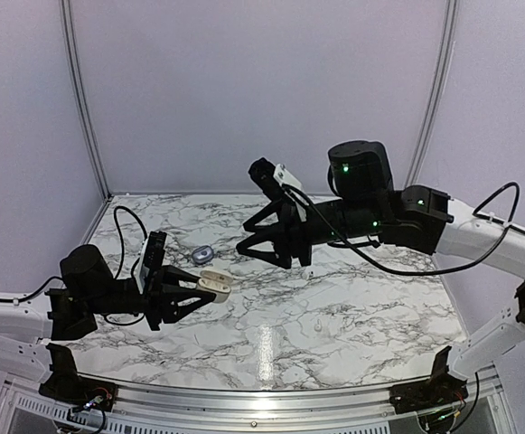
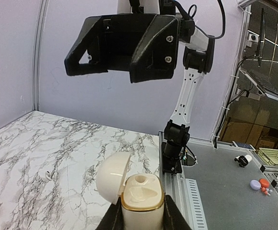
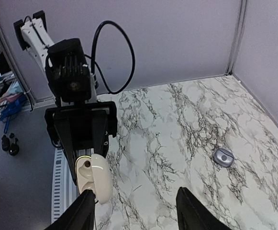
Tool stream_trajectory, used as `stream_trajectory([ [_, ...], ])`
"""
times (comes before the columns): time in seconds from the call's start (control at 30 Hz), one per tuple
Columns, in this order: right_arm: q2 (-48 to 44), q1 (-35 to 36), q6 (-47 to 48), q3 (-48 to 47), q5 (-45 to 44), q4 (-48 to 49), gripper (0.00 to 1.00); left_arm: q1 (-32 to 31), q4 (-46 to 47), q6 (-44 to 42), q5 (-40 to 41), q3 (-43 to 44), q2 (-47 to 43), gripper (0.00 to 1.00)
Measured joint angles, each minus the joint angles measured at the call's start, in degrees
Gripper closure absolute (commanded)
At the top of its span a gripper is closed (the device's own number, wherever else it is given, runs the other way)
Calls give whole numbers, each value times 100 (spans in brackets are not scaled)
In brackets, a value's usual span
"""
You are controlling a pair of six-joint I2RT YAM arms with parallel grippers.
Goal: Insert the wireless bluetooth earbuds into the charging case
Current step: Pass from the left arm to the right
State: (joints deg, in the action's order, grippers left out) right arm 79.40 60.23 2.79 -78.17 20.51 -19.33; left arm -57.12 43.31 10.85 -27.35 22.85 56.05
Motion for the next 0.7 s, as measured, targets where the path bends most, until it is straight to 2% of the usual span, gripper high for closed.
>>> stream_trajectory([
  [0.3,750,531,240,-376,98,-262,51,0,0,-2,-31,0,0,100],
  [0.7,986,647,352,-616,-313,-518,80,0,0,0,-164,79,-2,100],
])
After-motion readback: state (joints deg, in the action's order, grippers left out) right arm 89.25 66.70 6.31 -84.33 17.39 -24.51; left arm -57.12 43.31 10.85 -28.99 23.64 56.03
